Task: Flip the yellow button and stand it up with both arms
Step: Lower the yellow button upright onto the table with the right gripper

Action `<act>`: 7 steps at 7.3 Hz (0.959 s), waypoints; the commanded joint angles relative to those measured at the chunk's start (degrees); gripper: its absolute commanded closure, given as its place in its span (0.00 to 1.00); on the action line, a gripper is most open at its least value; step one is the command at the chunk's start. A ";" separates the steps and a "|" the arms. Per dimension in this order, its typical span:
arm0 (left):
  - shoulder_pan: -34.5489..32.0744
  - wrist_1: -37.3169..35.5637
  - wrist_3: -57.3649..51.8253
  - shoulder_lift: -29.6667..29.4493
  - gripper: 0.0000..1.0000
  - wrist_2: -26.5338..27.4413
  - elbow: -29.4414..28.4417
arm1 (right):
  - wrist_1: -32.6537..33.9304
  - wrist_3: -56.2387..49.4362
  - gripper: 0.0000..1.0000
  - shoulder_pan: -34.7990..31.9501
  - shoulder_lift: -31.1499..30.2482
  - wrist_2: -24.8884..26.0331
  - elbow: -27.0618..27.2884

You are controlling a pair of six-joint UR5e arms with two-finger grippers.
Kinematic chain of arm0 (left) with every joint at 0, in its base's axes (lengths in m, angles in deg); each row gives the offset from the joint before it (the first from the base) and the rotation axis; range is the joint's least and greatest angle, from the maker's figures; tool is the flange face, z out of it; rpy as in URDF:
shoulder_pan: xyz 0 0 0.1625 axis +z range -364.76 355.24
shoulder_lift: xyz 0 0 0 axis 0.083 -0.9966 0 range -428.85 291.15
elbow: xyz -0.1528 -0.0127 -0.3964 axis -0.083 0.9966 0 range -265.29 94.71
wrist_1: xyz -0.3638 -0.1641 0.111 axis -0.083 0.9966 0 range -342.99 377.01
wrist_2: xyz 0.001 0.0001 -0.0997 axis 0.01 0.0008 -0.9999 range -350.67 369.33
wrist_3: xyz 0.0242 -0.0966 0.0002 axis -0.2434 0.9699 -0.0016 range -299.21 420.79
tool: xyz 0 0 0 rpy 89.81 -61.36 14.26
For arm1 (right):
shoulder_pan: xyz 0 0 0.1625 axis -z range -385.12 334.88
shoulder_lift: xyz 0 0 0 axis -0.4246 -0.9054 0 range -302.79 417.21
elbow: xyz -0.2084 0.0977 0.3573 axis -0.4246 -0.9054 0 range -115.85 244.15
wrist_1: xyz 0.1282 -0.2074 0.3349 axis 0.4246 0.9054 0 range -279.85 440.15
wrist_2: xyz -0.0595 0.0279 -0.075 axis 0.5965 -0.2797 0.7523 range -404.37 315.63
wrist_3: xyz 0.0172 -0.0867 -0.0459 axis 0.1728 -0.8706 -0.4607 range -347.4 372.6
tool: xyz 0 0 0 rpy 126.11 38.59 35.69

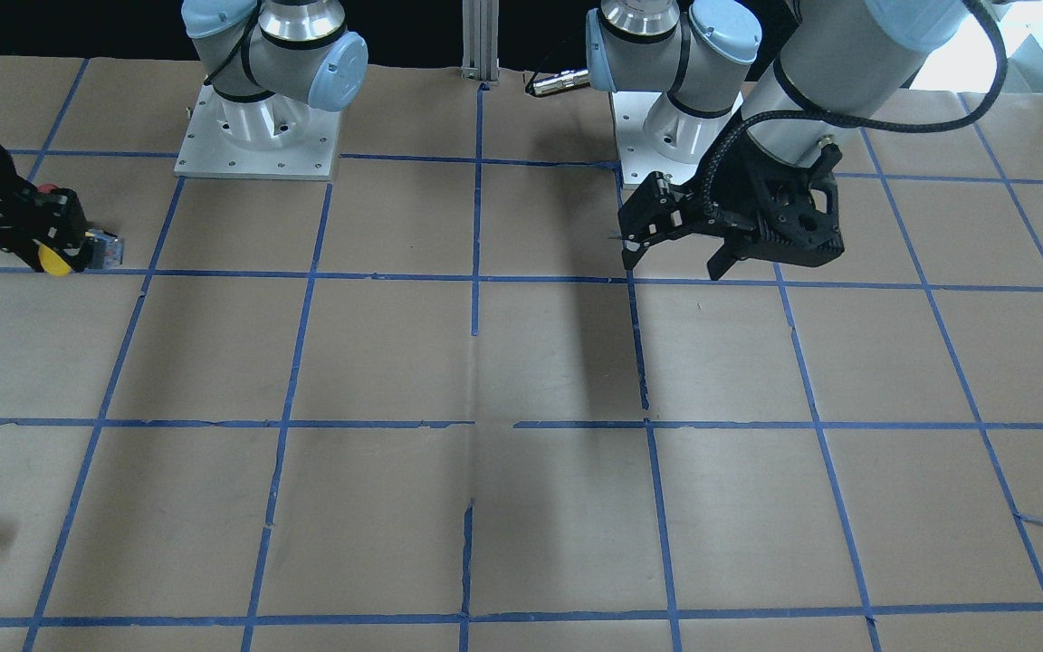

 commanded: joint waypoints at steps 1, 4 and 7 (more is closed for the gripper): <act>-0.02 2.09 1.91 -0.45 0.00 2.87 -1.86 | 12.77 -18.86 0.92 4.66 -0.10 -0.70 5.95; -0.89 1.83 2.81 -0.54 0.00 3.77 -1.77 | 15.13 -39.78 0.92 15.87 -0.55 -14.89 11.85; -1.60 1.92 1.85 0.25 0.00 3.49 -1.33 | 15.12 -61.25 0.92 23.54 0.07 -24.30 16.60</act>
